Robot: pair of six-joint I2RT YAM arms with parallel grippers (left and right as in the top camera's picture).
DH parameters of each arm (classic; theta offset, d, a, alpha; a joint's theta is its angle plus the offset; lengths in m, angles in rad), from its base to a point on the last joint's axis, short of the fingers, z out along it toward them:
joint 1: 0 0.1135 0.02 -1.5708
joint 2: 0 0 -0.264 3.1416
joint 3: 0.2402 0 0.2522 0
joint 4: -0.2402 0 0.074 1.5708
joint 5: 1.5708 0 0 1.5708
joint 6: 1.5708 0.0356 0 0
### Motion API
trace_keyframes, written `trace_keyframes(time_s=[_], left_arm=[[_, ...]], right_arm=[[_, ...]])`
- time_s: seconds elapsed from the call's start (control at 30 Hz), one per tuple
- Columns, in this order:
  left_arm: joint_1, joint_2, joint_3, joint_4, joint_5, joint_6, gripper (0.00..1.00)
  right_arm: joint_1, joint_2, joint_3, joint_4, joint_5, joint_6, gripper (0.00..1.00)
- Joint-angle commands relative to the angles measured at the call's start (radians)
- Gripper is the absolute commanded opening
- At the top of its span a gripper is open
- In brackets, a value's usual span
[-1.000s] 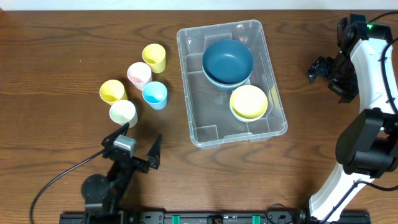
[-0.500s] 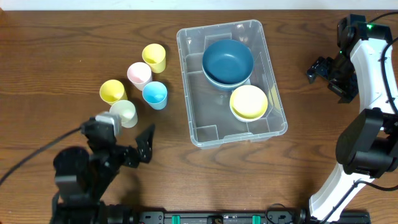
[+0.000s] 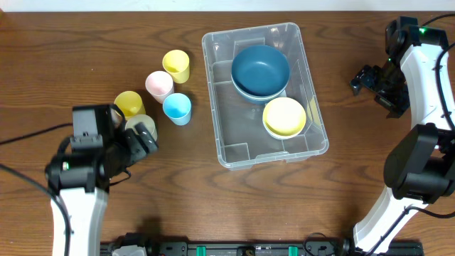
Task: Pack container
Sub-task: 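Reach the left gripper to the cream cup at front left, then grasp the cream cup rim with the left gripper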
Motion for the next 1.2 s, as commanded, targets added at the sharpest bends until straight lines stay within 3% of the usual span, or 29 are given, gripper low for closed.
trace_keyframes(time_s=[0.0, 0.47, 1.03, 1.17], left_arm=[[0.059, 0.072, 0.006, -0.006, -0.085, -0.249, 0.98], [0.122, 0.347, 0.006, 0.088, -0.069, -0.251, 0.98], [0.122, 0.500, 0.006, 0.214, -0.058, -0.216, 0.99], [0.122, 0.512, 0.005, 0.227, -0.057, -0.209, 0.92]], right_arm=[[0.004, -0.016, -0.001, -0.001, 0.001, 0.018, 0.99], [0.004, -0.016, -0.001, -0.001, 0.001, 0.018, 0.99], [0.004, -0.016, -0.001, -0.001, 0.001, 0.018, 0.99], [0.004, -0.016, -0.001, -0.001, 0.001, 0.018, 0.99]])
